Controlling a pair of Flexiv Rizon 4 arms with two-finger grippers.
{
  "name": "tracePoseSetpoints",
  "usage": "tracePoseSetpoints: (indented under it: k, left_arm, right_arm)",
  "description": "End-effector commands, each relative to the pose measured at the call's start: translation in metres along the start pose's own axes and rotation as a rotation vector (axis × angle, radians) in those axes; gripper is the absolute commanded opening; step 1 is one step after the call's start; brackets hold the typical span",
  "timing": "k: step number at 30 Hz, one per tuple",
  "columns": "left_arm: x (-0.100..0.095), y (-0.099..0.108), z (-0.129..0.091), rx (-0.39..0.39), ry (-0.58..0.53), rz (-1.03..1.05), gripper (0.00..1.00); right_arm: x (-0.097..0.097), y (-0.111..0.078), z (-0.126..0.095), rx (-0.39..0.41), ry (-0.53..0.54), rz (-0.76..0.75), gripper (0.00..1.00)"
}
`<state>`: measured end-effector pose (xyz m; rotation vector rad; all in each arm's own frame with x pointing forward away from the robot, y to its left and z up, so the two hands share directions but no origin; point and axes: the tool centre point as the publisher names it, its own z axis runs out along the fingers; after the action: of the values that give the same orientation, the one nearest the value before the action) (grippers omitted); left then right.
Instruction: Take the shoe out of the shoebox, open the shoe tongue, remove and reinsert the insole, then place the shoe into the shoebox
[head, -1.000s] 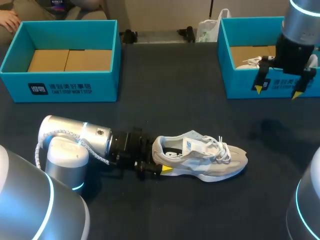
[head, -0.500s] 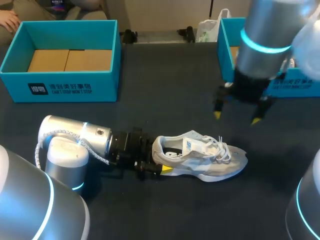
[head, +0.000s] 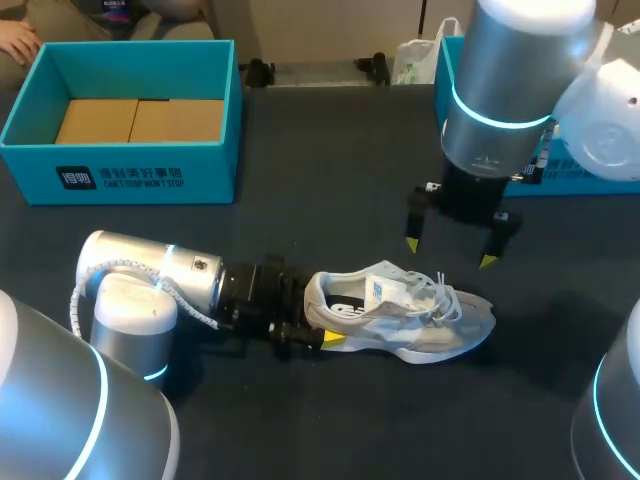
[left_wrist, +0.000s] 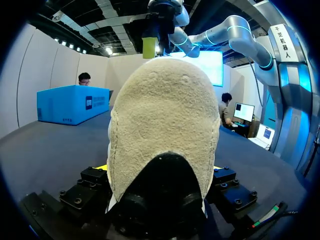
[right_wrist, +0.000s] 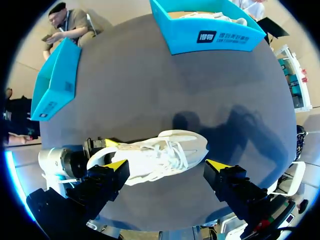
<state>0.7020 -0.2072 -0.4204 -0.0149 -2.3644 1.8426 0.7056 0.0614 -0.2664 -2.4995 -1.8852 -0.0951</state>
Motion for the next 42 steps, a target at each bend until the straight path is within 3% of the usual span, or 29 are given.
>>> tracePoseSetpoints:
  k: [1, 4, 8, 17, 25, 42]
  left_arm:
    - [0.000, 0.000, 0.000, 0.001, -0.001, 0.000, 0.00]
    - [0.000, 0.000, 0.000, 0.001, -0.001, 0.000, 0.00]
    - [0.000, 0.000, 0.000, 0.001, -0.001, 0.000, 0.00]
    - [0.000, 0.000, 0.000, 0.001, -0.001, 0.000, 0.00]
    - [0.000, 0.000, 0.000, 0.001, -0.001, 0.000, 0.00]
    - [0.000, 0.000, 0.000, 0.001, -0.001, 0.000, 0.00]
  right_arm:
    - [0.032, -0.015, 0.005, -0.048, -0.084, -0.002, 1.00]
    - [0.061, -0.030, 0.011, -0.101, -0.153, -0.052, 1.00]
    - [0.080, -0.042, 0.017, -0.131, -0.258, -0.057, 1.00]
    - [0.093, -0.048, 0.024, -0.133, -0.288, -0.018, 1.00]
    - [0.099, -0.055, 0.042, -0.168, -0.354, 0.032, 1.00]
    - [0.107, -0.053, 0.081, -0.159, -0.411, -0.047, 1.00]
